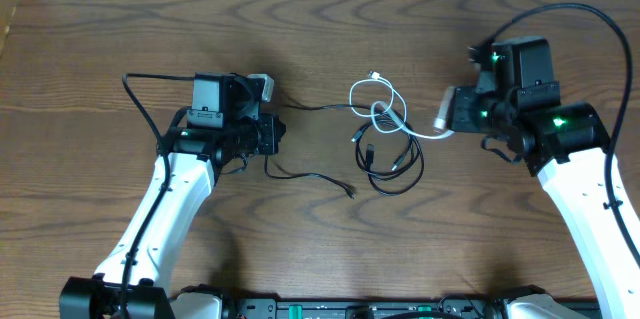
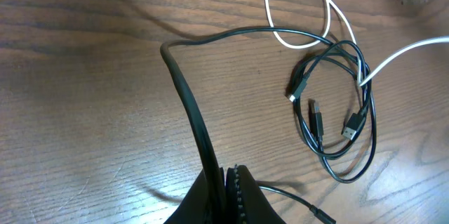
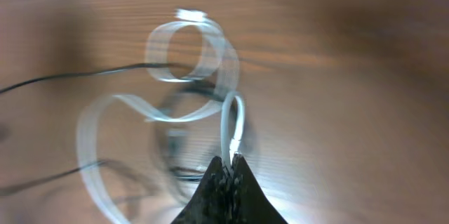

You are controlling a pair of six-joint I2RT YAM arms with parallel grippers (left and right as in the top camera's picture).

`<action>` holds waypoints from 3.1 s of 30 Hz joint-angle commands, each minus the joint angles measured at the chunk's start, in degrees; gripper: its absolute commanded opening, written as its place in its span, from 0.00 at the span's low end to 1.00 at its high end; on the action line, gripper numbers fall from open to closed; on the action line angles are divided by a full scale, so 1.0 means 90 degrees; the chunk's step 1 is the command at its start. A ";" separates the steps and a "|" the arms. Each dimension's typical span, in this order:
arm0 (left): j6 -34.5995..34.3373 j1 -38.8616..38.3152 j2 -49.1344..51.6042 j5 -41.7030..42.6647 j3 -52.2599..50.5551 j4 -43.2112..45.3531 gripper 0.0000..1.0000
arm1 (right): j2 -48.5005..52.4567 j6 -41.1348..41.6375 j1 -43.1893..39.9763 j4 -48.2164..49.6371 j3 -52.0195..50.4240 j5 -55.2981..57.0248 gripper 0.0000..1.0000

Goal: Untangle cables
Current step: 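Pull the white cable rightward out of the coil with the right gripper, then lift the white cable with the right gripper and carry it off the table right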

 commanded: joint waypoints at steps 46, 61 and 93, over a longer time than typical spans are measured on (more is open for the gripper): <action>0.0109 0.0010 -0.0104 -0.0039 -0.0109 0.0063 0.08 | 0.2222 -0.3194 -0.0563 0.0741 0.0051 -0.1086 0.91; 0.0109 0.0010 -0.0104 -0.0041 -0.0109 0.0066 0.08 | 0.3230 -0.3854 -0.0542 0.1778 0.0051 -0.2164 0.99; 0.0107 0.0010 -0.0104 -0.0039 -0.0109 -0.0015 0.08 | 0.3242 -0.2701 -0.0073 -0.0114 0.3470 -0.2176 0.01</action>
